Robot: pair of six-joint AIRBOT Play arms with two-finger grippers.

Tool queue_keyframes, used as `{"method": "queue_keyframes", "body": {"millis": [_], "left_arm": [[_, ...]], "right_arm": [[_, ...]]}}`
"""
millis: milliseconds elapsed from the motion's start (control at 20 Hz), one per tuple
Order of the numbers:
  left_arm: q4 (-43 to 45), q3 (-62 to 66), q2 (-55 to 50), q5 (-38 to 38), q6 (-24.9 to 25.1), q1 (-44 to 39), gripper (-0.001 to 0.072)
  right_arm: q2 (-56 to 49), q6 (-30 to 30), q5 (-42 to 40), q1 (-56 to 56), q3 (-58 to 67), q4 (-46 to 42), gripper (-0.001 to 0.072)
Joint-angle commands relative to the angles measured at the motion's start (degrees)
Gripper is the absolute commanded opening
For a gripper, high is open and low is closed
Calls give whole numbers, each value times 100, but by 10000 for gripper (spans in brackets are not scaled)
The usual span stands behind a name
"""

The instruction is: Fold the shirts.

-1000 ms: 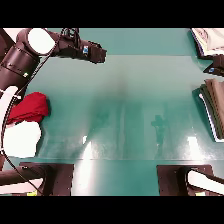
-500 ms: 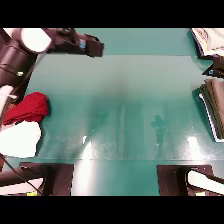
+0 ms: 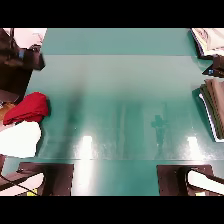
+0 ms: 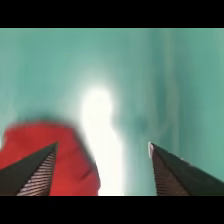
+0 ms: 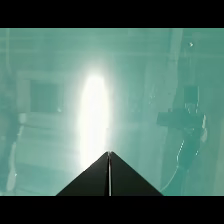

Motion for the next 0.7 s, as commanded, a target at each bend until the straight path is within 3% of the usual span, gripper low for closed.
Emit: {"method": "queue_keyframes", "body": {"millis": [0, 250, 500, 550, 600, 650], "left_arm": [[354, -1311, 35, 221, -299, 713, 661], [400, -3062, 33, 1397, -308, 1202, 661], [518, -3394, 35, 1987, -365, 1235, 655], [516, -3390, 35, 1982, -396, 1233, 419], [505, -3346, 37, 1908, -385, 1233, 28], [496, -3241, 61, 1827, -319, 1233, 28]], "right_arm": [[0, 2, -44, 7, 7, 4, 19], [0, 2, -55, 7, 7, 4, 19], [0, 4, -50, 9, 4, 11, 19], [0, 4, -50, 7, 7, 11, 19], [0, 4, -52, 7, 7, 11, 19], [0, 4, -57, 7, 7, 11, 19]]}}
